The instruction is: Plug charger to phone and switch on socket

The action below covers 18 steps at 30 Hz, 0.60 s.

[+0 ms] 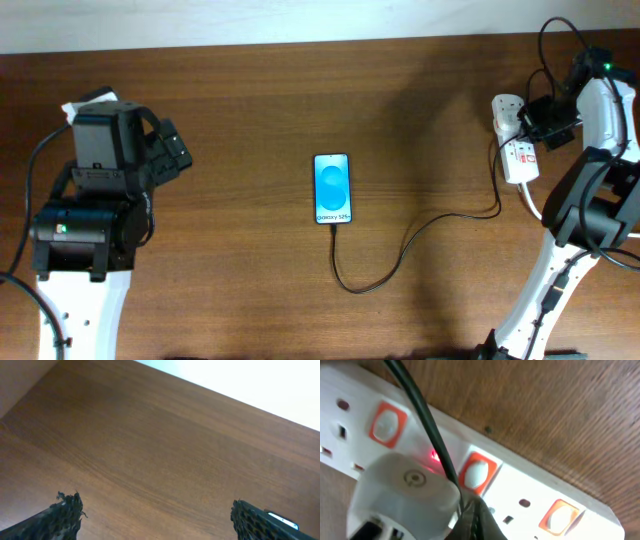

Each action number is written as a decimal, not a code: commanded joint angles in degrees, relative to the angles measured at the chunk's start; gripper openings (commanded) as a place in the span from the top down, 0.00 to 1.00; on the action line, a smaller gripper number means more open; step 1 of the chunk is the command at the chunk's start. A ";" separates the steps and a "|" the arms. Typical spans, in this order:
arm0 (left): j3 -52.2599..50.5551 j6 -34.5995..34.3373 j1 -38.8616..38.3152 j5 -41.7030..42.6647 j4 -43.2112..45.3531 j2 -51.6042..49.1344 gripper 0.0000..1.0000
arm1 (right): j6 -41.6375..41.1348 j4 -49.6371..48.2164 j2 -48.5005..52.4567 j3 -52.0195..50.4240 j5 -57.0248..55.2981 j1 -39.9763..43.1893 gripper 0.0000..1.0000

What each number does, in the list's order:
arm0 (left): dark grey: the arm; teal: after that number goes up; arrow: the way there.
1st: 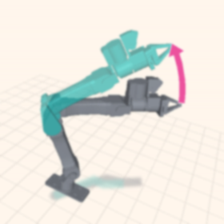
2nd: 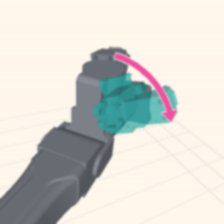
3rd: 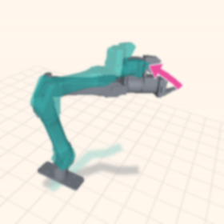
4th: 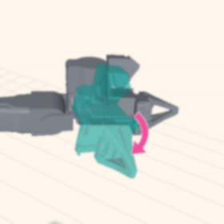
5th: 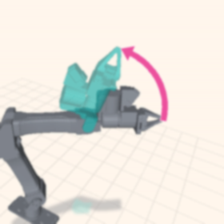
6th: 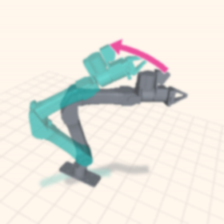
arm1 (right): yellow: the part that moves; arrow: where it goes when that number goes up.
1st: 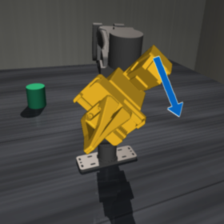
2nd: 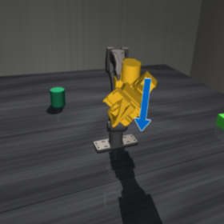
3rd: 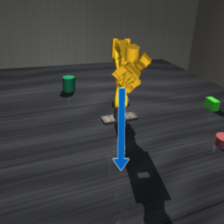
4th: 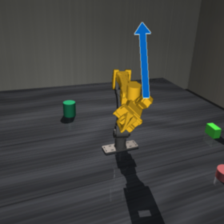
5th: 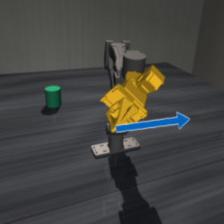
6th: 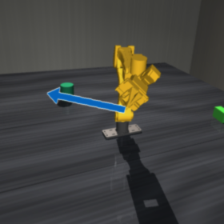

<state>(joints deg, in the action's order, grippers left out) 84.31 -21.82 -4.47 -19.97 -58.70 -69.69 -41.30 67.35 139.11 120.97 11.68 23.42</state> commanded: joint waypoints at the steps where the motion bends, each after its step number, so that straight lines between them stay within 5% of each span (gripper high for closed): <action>1: 0.04 0.63 -0.02 -0.57 -0.15 0.24 0.01 | 4.00 4.90 4.39 -1.29 -2.40 0.63 0.96; 6: 0.04 1.99 -0.66 4.44 0.33 5.77 0.01 | 4.02 13.97 -8.13 -0.02 -20.15 4.79 0.96; 10: -3.45 4.98 -6.54 3.58 0.76 18.21 0.00 | 5.14 13.40 -24.55 -0.02 -22.91 4.72 0.96; 16: -28.87 4.35 -8.39 3.04 17.90 41.79 0.01 | 6.99 2.47 -57.53 0.00 -22.67 -0.61 0.95; 18: -34.23 4.35 -8.39 0.22 25.88 41.29 0.01 | 6.99 -0.50 -63.65 0.00 -22.69 -1.46 0.75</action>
<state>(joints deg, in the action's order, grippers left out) 56.53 -18.09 -12.60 -16.67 -39.00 -28.08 -34.79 68.86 82.30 120.97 -10.09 23.18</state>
